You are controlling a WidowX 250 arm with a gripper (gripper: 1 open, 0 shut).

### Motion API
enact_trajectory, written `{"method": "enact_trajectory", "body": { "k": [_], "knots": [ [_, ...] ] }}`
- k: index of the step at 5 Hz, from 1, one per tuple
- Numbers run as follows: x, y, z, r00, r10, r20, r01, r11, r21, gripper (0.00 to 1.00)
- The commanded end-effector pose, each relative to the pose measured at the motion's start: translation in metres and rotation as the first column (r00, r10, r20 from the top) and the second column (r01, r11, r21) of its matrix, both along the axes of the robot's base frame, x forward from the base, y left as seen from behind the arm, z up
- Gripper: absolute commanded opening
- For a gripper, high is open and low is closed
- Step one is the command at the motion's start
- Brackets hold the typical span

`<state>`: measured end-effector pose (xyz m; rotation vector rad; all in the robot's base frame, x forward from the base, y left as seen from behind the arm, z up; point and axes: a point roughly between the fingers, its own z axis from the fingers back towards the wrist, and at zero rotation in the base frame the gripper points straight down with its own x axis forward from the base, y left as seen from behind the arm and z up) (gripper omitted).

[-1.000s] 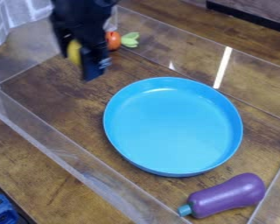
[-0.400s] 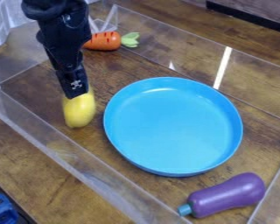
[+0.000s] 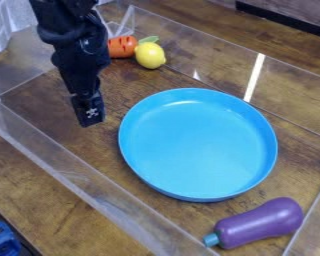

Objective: Remove the lemon from the blue tray and put it on the table

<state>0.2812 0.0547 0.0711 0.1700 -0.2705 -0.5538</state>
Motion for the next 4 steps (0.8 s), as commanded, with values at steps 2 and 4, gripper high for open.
{"method": "enact_trajectory", "body": {
  "k": [2, 4],
  "knots": [
    [0.030, 0.008, 0.017, 0.998, 0.003, 0.061, -0.004, 1.000, 0.016, 1.00],
    [0.042, 0.011, 0.007, 0.998, 0.027, 0.054, -0.028, 1.000, 0.007, 1.00]
  ]
}}
